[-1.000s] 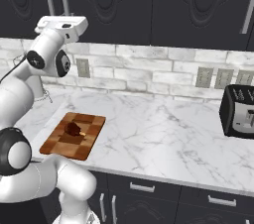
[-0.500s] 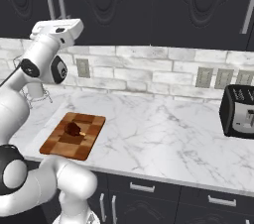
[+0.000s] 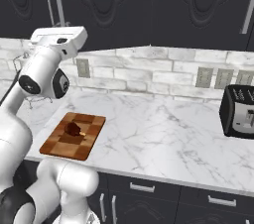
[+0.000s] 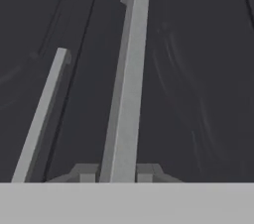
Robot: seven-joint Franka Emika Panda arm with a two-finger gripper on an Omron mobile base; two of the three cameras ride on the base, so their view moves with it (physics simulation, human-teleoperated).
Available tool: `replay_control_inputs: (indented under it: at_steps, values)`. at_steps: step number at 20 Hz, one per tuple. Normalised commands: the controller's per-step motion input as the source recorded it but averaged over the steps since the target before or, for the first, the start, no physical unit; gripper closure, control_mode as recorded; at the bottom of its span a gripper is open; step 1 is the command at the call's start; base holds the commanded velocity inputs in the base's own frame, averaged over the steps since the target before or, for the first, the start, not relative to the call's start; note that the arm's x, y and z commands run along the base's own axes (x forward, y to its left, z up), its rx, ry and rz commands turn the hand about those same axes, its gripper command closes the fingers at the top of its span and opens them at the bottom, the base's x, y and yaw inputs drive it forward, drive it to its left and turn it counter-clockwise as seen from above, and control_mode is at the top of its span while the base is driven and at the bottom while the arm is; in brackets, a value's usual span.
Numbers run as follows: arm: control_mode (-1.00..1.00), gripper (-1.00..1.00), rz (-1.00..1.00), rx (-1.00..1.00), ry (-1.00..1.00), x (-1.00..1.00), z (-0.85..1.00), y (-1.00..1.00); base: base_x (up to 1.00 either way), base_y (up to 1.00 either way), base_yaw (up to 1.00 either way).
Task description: Open the cabinet, retrieve the rolling pin, and place it next to the meat on the cutting board to prepare for tenderizing.
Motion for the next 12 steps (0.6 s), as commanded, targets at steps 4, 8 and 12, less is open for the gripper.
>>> replay_control_inputs:
  at_steps: [4, 8, 12]
  values:
    - [-1.0, 1.0, 0.0, 0.0, 0.0, -0.75, -0.03, -0.69, 0.0, 0.0, 0.0]
    - [-1.0, 1.0, 0.0, 0.0, 0.0, -0.67, -0.02, -0.84, 0.0, 0.0, 0.0]
    - [-1.0, 1.0, 0.01, 0.0, 0.02, -0.66, -0.02, -0.94, 0.0, 0.0, 0.0]
